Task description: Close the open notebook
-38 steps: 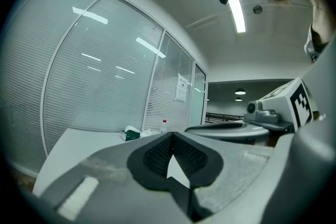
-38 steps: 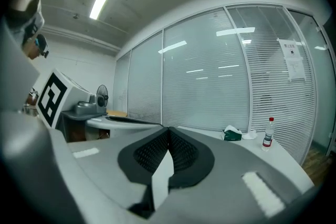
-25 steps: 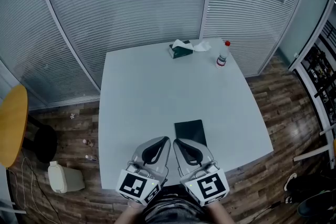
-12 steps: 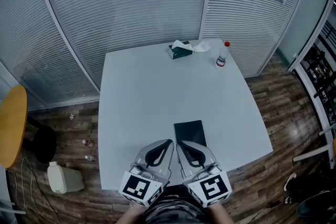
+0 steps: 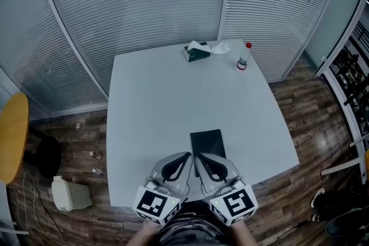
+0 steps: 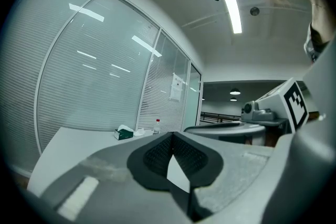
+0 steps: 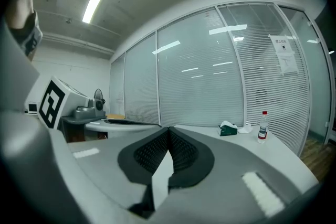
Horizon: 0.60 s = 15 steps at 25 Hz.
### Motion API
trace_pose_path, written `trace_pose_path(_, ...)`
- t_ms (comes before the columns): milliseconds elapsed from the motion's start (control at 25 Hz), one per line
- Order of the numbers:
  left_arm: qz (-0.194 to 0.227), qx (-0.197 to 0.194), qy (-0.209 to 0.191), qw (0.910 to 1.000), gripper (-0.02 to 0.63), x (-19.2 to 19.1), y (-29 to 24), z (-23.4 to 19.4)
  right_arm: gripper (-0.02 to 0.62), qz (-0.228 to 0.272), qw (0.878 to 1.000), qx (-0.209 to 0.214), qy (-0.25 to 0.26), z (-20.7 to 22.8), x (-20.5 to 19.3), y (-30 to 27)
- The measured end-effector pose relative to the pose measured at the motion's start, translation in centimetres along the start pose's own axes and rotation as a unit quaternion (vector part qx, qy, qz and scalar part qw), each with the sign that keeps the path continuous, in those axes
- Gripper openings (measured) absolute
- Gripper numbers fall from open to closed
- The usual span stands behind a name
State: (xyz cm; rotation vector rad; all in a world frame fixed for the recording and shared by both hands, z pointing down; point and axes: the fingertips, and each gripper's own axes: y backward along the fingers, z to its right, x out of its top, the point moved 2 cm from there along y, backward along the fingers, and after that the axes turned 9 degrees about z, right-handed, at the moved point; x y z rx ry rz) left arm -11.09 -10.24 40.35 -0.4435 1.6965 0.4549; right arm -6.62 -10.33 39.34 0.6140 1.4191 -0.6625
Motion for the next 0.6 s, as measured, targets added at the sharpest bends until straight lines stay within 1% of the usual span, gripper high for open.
trace_pose_path(200, -0.001, 0.000, 0.005, 1.0000, 0.005, 0.10, -0.09, 0.15, 0.002, -0.013, 1.000, 0.000, 0.003, 0.30, -0.44, 0.14)
trace_pose_path(600, -0.003, 0.003, 0.011, 0.9999, 0.005, -0.34, -0.15, -0.44, 0.002, -0.024, 1.000, 0.012, -0.004, -0.08, -0.86, -0.28)
